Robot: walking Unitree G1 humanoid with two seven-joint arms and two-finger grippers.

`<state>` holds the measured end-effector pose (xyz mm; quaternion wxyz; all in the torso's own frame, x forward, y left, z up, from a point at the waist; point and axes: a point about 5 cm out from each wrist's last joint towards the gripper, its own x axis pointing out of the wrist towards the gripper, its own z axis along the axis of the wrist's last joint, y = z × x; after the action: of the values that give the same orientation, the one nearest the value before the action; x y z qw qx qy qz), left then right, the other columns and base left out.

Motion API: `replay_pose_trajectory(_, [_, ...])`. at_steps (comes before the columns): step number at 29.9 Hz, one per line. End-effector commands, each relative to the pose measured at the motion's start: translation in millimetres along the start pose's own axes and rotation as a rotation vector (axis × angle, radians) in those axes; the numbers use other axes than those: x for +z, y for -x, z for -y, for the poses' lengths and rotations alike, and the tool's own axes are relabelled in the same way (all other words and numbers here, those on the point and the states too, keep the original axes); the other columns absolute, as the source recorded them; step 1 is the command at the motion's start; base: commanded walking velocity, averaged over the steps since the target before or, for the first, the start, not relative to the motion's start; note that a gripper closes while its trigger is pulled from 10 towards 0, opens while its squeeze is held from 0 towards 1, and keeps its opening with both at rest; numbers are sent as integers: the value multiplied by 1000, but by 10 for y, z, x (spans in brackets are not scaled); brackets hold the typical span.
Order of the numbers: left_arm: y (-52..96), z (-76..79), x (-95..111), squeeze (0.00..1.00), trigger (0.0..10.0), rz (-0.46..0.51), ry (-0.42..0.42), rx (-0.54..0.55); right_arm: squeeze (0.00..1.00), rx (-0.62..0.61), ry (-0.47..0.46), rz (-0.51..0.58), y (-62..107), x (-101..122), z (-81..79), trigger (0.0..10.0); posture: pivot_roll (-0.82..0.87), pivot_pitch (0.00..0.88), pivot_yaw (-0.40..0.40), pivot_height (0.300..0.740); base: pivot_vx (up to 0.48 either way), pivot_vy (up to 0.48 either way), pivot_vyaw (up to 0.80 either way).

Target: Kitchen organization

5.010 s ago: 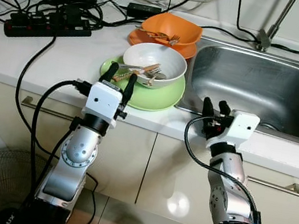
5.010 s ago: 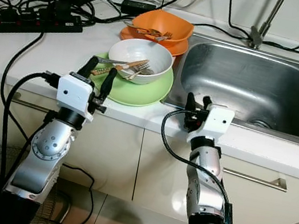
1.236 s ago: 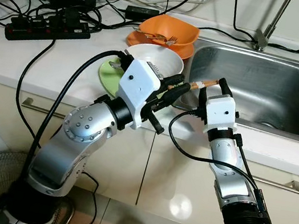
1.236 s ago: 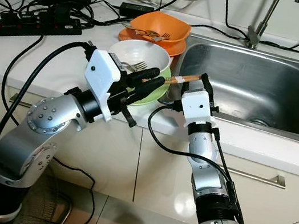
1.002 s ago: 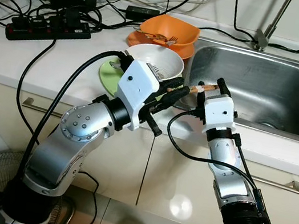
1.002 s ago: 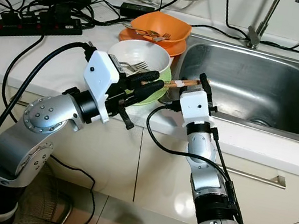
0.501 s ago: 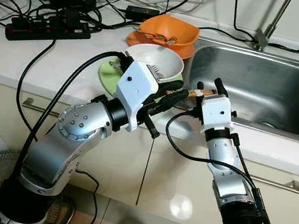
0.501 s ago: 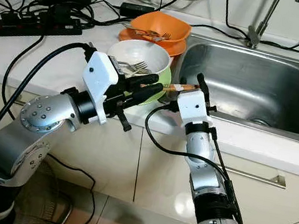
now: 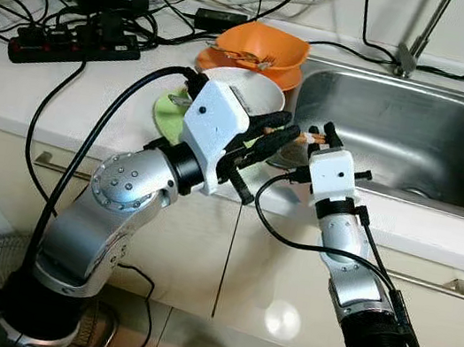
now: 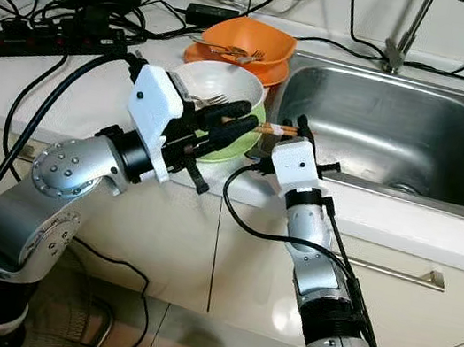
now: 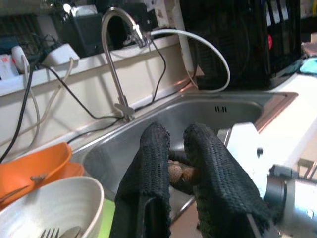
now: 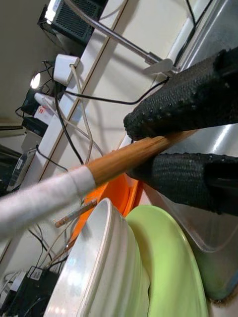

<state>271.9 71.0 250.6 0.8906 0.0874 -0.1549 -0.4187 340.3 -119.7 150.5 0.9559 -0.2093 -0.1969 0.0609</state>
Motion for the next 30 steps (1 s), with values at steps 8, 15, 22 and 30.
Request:
replay_pose_trajectory(8, [43, -202, 88, 1000, 10000, 57, 1, 132, 0, -52, -8, 27, -58, 38, 117, 0, 41, 24, 34, 732, 0, 0, 0])
replay_pose_trajectory(15, [54, -300, 186, 1000, 10000, 128, 30, 201, 0, -63, -16, 25, -58, 33, 136, 0, 41, 23, 34, 732, 0, 0, 0])
replay_pose_trajectory(22, [119, -378, 43, 0, 10000, 84, 0, 316, 0, -109, -52, 23, -117, 59, 247, 0, 36, 25, 34, 732, 0, 0, 0])
replay_pose_trajectory(30, [192, -306, -293, 0, 10000, -33, 68, 337, 0, -209, -122, -18, -268, 95, 504, 0, 37, 28, 26, 732, 0, 0, 0])
